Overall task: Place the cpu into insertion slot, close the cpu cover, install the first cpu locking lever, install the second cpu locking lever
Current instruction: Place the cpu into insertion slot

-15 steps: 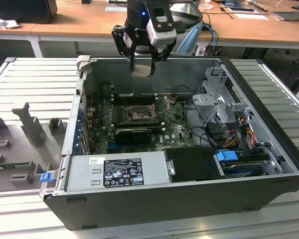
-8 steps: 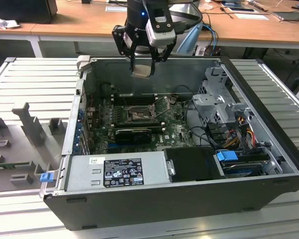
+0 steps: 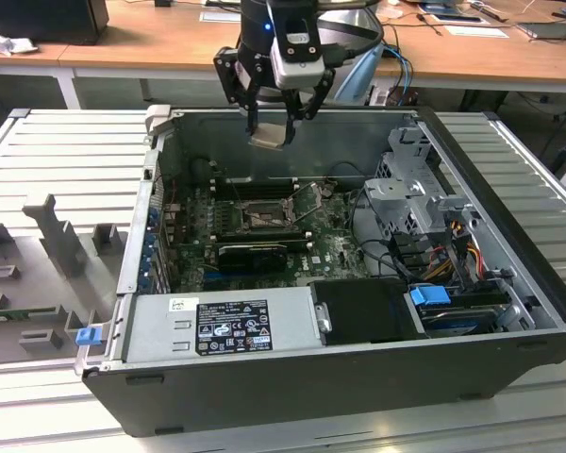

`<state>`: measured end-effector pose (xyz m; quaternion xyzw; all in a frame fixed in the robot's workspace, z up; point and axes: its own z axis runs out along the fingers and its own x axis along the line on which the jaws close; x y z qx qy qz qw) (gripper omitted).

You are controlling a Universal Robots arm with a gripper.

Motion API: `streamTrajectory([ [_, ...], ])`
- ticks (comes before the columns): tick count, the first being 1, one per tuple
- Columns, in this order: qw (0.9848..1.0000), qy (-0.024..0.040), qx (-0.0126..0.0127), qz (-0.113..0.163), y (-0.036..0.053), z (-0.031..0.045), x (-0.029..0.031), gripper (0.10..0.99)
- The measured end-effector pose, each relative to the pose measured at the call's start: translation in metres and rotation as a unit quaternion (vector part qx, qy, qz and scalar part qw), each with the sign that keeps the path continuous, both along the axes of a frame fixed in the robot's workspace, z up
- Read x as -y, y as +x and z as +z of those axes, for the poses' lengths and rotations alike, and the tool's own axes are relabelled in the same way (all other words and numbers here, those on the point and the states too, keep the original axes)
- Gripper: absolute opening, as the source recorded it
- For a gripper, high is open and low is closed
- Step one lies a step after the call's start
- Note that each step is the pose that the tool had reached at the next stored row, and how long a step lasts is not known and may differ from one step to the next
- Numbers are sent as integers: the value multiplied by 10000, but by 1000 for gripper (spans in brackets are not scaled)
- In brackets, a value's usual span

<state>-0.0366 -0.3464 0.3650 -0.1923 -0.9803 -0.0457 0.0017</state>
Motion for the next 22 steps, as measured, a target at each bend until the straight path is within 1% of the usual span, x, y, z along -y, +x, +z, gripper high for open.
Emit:
streamTrajectory([
  [6, 9995, 0, 0, -323, 0, -8, 0, 529],
  [9, 9985, 0, 0, -543, 0, -13, 0, 529],
  [13, 9975, 0, 0, -710, 0, -17, 0, 529],
  [14, 9972, 0, 0, -754, 0, -17, 0, 529],
  [15, 9965, 0, 0, -838, 0, -20, 0, 529],
  [17, 9959, 0, 0, -908, 0, -21, 0, 529],
  [20, 9941, 0, 0, -1088, 0, -25, 0, 529],
  [22, 9933, 0, 0, -1158, 0, -27, 0, 529],
])
